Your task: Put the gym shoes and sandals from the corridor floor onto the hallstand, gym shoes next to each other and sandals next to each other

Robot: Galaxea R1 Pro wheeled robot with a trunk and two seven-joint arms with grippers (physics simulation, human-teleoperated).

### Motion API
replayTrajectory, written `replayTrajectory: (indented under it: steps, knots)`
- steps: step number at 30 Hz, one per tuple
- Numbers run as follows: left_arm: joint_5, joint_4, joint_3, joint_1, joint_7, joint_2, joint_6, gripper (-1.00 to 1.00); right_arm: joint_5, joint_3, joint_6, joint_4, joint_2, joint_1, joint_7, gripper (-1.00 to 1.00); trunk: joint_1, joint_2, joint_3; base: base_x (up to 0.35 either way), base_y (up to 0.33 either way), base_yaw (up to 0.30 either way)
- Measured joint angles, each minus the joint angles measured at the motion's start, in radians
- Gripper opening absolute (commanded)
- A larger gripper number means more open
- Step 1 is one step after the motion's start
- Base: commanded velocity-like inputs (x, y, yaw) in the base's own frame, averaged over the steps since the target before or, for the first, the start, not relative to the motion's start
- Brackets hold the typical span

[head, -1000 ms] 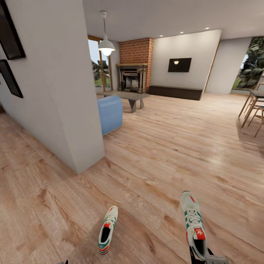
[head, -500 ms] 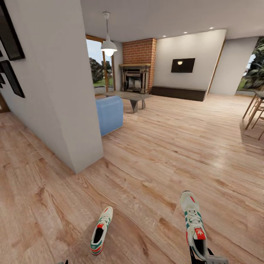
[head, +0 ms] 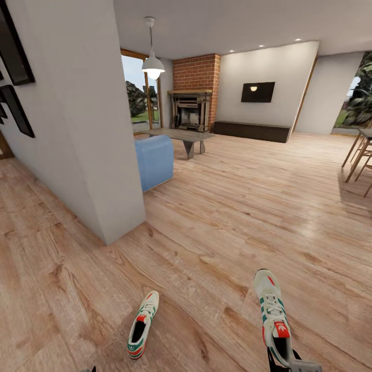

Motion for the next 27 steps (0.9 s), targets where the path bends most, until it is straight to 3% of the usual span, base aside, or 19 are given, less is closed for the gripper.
replayTrajectory:
  steps: [9,19,27]
  knots:
    - [0.0,0.0,0.0,0.0,0.0,0.0,0.0,1.0,0.001,0.0,-0.001,0.0,0.0,0.0,0.001,-1.0,0.0,0.0,0.0,0.009,0.0,0.0]
    - [0.001,0.0,0.0,0.0,0.0,0.0,0.0,1.0,0.001,0.001,-0.001,-0.001,0.0,0.0,0.0,-1.0,0.0,0.0,0.0,0.189,0.0,0.0]
    - [-0.005,0.0,-0.002,0.0,-0.003,-0.001,0.001,1.0,0.002,0.002,0.003,-0.001,0.001,0.0,0.0,-1.0,0.0,0.0,0.0,0.042,0.0,0.0]
